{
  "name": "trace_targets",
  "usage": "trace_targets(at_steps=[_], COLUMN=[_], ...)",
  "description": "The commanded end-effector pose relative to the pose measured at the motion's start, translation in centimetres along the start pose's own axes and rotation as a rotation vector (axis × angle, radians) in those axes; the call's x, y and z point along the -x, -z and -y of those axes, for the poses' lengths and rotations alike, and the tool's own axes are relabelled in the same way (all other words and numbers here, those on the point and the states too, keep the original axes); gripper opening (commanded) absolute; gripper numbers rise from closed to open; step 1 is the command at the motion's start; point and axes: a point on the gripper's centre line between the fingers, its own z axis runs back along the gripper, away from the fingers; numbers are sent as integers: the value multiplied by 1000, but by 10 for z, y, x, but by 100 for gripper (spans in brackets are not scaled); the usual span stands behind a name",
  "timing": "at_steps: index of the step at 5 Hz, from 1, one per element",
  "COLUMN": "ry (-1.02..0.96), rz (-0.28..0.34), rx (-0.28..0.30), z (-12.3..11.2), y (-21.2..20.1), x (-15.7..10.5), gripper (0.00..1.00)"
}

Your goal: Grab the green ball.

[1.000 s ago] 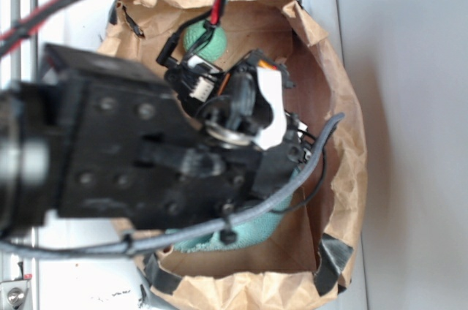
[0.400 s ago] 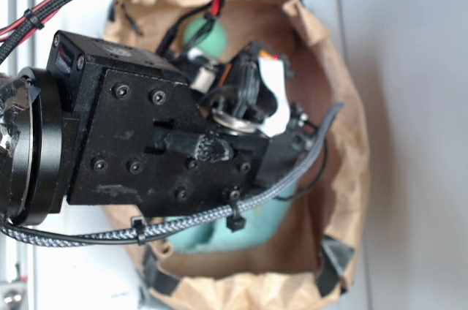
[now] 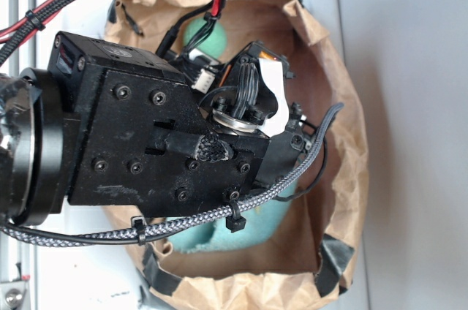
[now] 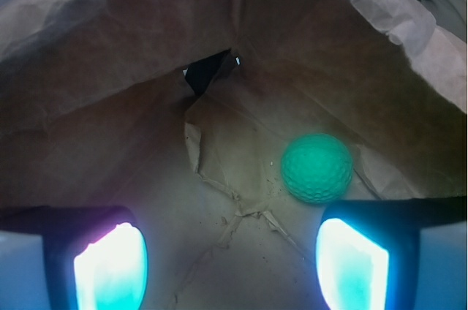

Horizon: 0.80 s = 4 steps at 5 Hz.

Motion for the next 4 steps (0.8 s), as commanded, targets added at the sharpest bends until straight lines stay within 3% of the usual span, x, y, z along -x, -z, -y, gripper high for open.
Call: trace_targets(at_steps=[1, 2, 3, 4], ry=[-15, -35, -69, -70], rz=[4, -8, -48, -126], rx=[-47, -49, -49, -52], z=[-23, -34, -31, -27], y=[19, 23, 37, 49], x=[-9, -11, -19, -30], gripper=[100, 100, 100, 100])
